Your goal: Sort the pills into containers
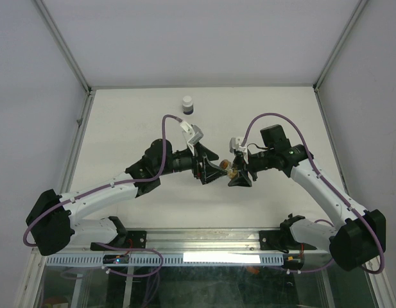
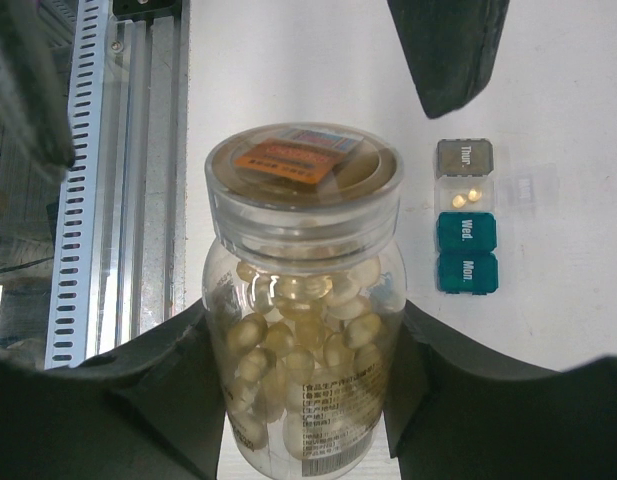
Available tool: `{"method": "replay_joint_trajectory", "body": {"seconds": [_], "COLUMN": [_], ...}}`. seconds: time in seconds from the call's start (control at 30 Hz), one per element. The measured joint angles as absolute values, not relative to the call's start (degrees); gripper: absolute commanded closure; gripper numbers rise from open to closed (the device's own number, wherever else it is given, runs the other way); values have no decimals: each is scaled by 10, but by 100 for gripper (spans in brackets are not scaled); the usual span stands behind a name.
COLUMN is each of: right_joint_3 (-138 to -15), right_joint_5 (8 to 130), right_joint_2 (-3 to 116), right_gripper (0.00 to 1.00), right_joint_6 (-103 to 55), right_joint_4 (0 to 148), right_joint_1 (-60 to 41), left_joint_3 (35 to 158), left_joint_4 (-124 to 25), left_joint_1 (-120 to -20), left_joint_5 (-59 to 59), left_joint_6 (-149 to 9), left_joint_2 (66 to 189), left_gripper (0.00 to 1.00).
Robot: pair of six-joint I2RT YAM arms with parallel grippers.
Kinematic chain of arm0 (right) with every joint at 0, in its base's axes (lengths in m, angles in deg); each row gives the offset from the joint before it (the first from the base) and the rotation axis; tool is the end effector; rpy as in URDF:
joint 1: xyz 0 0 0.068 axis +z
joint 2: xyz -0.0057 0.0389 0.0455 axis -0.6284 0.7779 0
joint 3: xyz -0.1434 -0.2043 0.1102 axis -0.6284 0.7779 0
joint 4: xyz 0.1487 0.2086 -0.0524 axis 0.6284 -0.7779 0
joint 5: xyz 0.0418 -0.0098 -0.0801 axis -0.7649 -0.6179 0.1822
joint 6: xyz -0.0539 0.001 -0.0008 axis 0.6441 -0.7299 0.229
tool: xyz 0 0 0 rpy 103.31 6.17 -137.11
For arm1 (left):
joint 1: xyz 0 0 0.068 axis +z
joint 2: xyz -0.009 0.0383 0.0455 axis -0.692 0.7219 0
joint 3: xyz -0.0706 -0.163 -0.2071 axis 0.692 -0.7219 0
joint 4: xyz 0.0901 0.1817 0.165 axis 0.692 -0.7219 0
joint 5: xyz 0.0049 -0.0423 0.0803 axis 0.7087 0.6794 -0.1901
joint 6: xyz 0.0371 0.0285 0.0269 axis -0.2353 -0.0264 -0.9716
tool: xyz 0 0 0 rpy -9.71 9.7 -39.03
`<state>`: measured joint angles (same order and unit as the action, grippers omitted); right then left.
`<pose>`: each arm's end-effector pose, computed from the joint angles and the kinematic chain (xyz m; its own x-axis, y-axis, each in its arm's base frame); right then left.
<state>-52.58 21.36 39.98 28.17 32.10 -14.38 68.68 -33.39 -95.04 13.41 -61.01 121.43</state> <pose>0.1809 0.1148 0.2768 -0.0622 -0.4747 -0.8779 -0.9969 -0.0138 0.0781 0.1661 -0.2280 0.2960 -0.4019 -0.0117 -0.9156 0.8688 0.3109 -0.3853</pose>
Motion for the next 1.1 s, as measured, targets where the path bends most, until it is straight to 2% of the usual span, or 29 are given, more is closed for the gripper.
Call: {"method": "replay_joint_trajectory", "body": {"seconds": [0.23,0.33,0.43,0.47,0.57,0.6,0.63,0.67,0.77,0.8,0.83,1.1], "right_joint_3": [-526,-526,-526,-526,-526,-526,-526,-526,-526,-526,-526,-526], "right_joint_5": [214,214,214,214,218,221,222,226,225,224,224,232], "right_joint_2": [400,400,400,400,400,401,401,401,402,402,402,402], "right_gripper": [100,100,100,100,100,89,78,61,20,8,1,0], "right_joint_6": [282,282,282,282,280,279,278,278,278,278,275,237], "right_joint_4": [321,321,320,320,317,316,316,316,314,314,316,344], "right_joint_1": [-144,-144,-144,-144,-144,-145,-145,-145,-145,-143,-142,-124], "left_joint_3": [718,724,731,733,741,742,743,743,743,743,743,723], "left_joint_4": [-350,-362,-374,-374,-379,-381,-382,-383,-385,-385,-387,-396], "left_joint_1": [-956,-959,-960,-960,-959,-959,-959,-959,-959,-959,-959,-963], "left_joint_5": [137,144,150,154,162,165,166,168,168,169,171,161], "left_joint_6": [-610,-610,-611,-612,-613,-614,-613,-614,-618,-619,-619,-596], "left_joint_2": [1249,1256,1265,1268,1277,1278,1279,1279,1279,1279,1279,1272], "left_gripper": [40,51,53,58,92,100,100,100,100,100,100,100]}}
